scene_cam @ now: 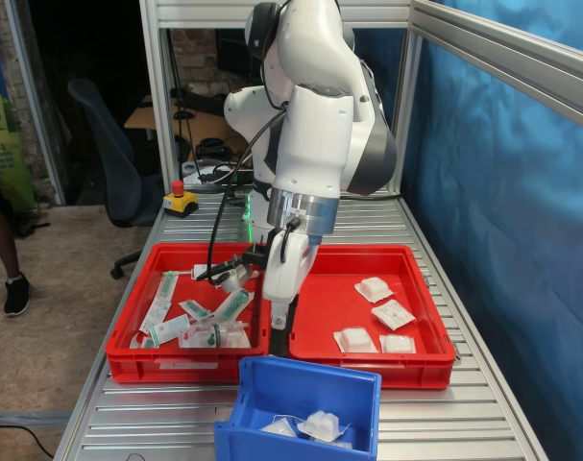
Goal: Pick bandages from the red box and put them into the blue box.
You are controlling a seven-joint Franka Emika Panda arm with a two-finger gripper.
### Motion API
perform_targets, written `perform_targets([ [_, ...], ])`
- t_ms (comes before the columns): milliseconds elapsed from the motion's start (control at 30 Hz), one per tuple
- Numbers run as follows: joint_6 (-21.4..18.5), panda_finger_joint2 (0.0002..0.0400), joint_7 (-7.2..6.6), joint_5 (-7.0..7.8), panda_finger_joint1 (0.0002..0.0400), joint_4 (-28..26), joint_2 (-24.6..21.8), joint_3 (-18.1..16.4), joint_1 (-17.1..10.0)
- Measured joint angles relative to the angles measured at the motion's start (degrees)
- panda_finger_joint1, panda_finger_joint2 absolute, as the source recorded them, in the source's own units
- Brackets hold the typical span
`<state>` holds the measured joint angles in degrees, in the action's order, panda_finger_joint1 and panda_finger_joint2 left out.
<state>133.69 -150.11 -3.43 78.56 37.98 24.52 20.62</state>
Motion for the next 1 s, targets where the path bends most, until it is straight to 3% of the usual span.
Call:
perform_targets([
  [300,0.00,0.0400,0.00,0.00,0.0400,0.00,-1.84,-3.15,-0.72],
  [700,0.01,0.0400,0.00,0.23,0.0400,1.28,-6.39,-11.76,-4.58],
  [1000,0.10,0.0400,0.00,4.08,0.0400,9.87,-14.17,-17.58,-8.07],
])
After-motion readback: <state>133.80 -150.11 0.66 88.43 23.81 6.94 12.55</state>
